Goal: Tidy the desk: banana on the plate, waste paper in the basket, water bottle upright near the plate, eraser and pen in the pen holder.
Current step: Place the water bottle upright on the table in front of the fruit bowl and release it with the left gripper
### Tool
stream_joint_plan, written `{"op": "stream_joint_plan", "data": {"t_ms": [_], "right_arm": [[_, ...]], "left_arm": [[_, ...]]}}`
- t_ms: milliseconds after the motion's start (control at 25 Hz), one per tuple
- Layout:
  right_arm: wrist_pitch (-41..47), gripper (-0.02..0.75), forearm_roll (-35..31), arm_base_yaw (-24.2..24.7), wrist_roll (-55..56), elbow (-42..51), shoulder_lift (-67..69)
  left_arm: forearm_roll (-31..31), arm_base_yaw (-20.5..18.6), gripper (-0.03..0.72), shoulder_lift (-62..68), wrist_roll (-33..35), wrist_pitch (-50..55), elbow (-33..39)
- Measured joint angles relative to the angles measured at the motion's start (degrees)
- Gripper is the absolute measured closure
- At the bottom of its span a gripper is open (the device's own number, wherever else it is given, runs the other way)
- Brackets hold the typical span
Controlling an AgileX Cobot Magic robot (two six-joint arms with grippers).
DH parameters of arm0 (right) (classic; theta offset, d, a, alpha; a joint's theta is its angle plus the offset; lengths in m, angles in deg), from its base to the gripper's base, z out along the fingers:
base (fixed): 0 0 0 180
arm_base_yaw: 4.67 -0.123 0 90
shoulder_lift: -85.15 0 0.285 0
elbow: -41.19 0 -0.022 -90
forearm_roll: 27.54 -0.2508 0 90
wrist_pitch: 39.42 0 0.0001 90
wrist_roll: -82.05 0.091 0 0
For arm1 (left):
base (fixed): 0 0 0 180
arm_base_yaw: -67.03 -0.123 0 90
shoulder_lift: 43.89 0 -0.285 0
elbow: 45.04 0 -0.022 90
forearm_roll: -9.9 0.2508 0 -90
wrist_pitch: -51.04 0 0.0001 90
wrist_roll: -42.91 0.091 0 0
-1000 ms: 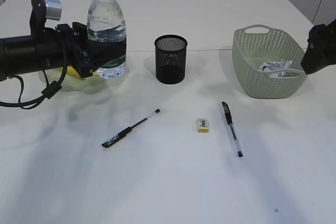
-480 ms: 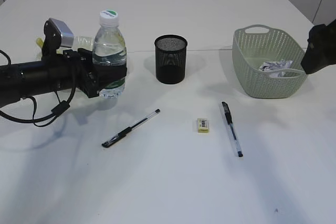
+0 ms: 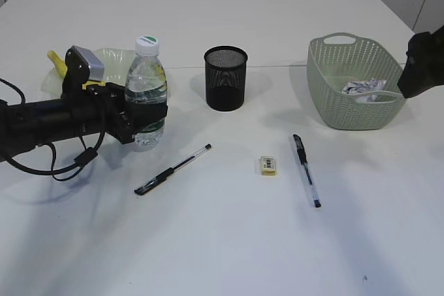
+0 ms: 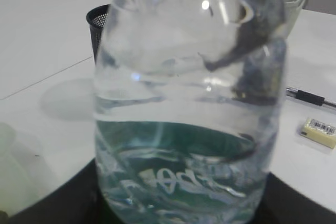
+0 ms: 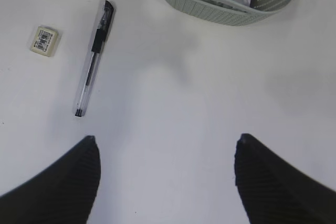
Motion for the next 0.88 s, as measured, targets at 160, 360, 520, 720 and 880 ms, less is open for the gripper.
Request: {"op": "stream_joint_plan", "data": {"t_ms": [160, 360, 520, 720, 880], "right_arm": [[0.0, 0.144, 0.0, 0.0, 0.0, 0.0, 0.0], [0.0, 0.144, 0.0, 0.0, 0.0, 0.0, 0.0], [0.0, 0.144, 0.0, 0.0, 0.09, 0.0, 0.0], [0.0, 0.144, 0.0, 0.0, 0.09, 0.0, 0.0], [0.0, 0.145, 0.0, 0.0, 0.09, 0.0, 0.0]], "left_arm": [[-1.45, 0.0, 0.307, 1.14, 0.53, 0.08, 0.0], [-2.73, 0.0, 0.307, 2.92, 0.8, 0.19, 0.0], [-3.78, 0.0, 0.307, 3.19, 1.06, 0.22, 0.0], [-4.5, 0.0, 0.307, 3.95, 1.4, -0.09, 0.0], [-4.5, 0.0, 0.307, 3.95, 1.53, -0.19, 0.0]]}}
